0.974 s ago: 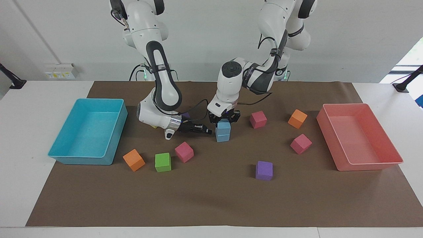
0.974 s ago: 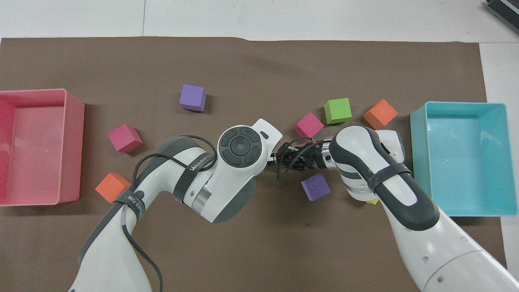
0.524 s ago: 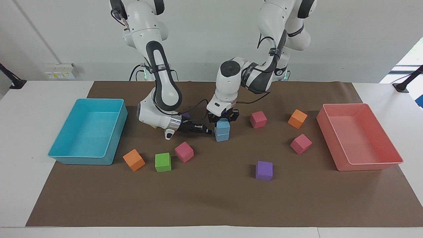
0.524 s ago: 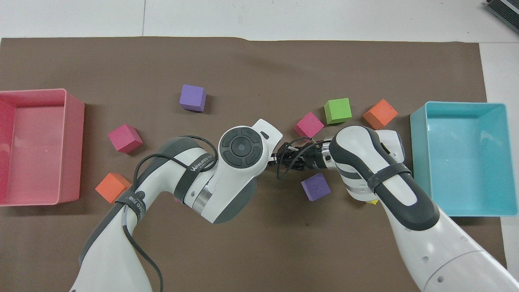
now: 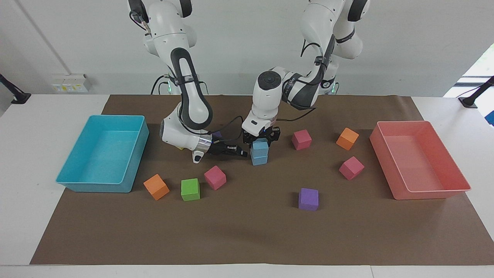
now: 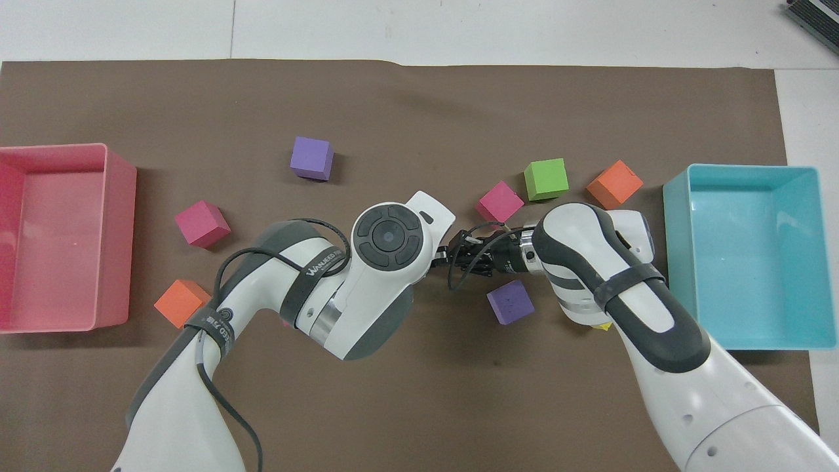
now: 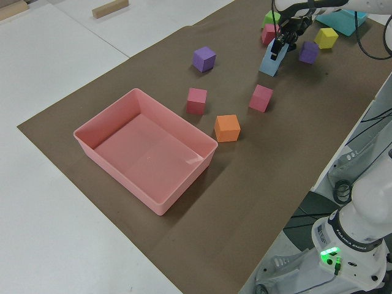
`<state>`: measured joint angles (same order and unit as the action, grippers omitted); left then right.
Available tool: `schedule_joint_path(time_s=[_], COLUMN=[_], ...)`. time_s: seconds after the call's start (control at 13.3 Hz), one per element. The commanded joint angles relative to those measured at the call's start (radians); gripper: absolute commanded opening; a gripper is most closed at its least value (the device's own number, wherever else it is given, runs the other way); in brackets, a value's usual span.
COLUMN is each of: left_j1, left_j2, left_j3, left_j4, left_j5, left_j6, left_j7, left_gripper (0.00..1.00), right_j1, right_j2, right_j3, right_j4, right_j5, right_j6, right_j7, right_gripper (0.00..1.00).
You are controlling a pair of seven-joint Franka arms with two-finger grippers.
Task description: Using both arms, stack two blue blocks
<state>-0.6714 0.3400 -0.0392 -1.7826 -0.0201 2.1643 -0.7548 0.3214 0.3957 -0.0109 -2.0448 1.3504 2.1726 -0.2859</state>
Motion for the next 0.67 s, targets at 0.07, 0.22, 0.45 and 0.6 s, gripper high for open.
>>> schedule_joint_path(time_s=[0.07, 0.22, 0.45, 0.6], left_j1=[-0.004, 0.016, 0.102, 0.169], left_j2=[-0.039, -0.076, -0.15, -0.211], left_j3=[0.018, 0.025, 0.024, 0.025], left_j4=[-0.011, -0.011, -0.011, -0.011], left_j5=[0.008, 0.008, 0.008, 0.008], left_j6=[-0.003, -0.015, -0.049, -0.118], left_j7=[-0.006, 0.005, 0.121, 0.221], left_gripper=[1.0, 1.0, 1.0, 1.0], right_j1=[-0.002, -0.001, -0.002, -0.002], right_j2=[0.002, 0.002, -0.012, -0.035], right_j3=[0.005, 0.003, 0.002, -0.003], right_j4=[-0.006, -0.006, 0.001, 0.002], right_j5=[0.032, 0.029, 0.01, -0.023], right_j6=[0.019, 0.019, 0.021, 0.021], right_j7=[-0.032, -0.032, -0.015, 0.002], right_gripper=[0.0, 0.0, 0.0, 0.0])
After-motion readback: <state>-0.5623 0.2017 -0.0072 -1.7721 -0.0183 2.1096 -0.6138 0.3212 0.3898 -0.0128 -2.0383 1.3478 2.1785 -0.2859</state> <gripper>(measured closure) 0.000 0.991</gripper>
